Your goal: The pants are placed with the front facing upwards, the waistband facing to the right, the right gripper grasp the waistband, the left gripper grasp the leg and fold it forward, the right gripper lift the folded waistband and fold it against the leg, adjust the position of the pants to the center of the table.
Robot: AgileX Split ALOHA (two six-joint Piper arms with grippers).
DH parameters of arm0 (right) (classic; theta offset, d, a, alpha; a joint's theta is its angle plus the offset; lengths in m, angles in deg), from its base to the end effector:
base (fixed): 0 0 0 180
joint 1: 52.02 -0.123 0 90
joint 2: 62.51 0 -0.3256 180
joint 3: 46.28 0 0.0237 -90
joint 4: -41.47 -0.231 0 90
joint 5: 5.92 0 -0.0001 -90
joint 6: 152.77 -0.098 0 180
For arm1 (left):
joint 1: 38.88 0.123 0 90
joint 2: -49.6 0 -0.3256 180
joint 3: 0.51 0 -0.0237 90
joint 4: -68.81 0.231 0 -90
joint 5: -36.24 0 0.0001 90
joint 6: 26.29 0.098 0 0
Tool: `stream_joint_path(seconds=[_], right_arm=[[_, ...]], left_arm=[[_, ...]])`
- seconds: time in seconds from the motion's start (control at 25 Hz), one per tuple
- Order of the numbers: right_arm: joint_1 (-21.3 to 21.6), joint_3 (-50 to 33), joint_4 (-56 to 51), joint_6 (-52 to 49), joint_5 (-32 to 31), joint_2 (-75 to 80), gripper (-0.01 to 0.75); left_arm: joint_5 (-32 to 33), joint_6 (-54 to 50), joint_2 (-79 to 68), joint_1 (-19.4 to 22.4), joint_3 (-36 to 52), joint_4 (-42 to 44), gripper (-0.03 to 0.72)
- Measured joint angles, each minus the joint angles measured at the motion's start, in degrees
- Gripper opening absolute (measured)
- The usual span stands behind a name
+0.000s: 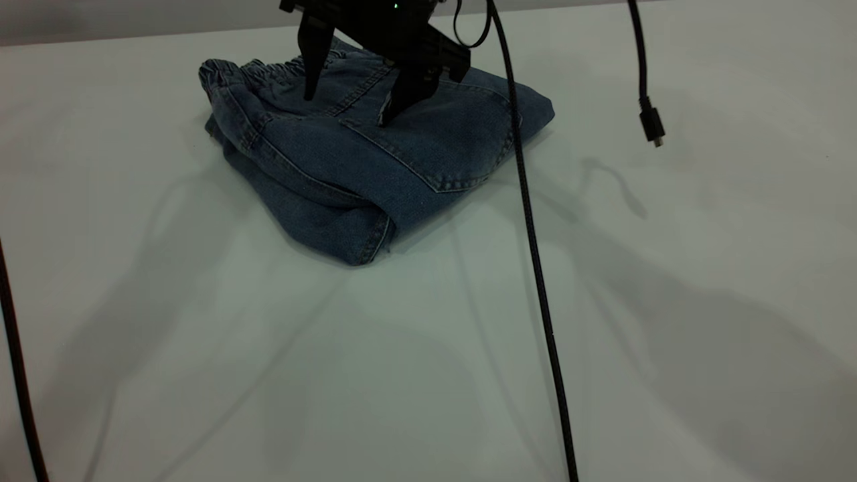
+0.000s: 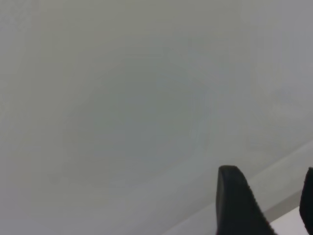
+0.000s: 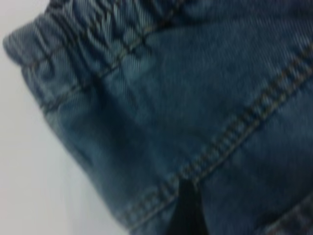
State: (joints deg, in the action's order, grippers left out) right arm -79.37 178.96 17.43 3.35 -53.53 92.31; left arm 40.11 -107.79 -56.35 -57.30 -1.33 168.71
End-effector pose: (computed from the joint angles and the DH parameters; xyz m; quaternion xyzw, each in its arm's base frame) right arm 0.4841 0.2836 0.1220 0.0781 0.9616 0.2446 0.0972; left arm 0.3942 -0.1243 0.3742 0.2303 0.7560 0.0263 0.6121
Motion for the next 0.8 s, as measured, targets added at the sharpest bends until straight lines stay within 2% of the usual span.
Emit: stream_joint_path(seconds=[0.2,0.44,0.8], right_arm=[[2.1,3.3,-0.3,-3.6,-2.7,4.2,0.509],[2.2,3.4,1.4,-4.1,-3.7,4.6,0.507],[2.1,3.4,7.1,4.8,-9.3,4.4,0.504]], left_arm=[[-0.1,0.0,0.0,0.0,0.0,0.0,0.318],[-0.1,0.0,0.0,0.0,0.0,0.1,0.318],[-0.1,0.0,0.0,0.0,0.0,0.1,0.318]])
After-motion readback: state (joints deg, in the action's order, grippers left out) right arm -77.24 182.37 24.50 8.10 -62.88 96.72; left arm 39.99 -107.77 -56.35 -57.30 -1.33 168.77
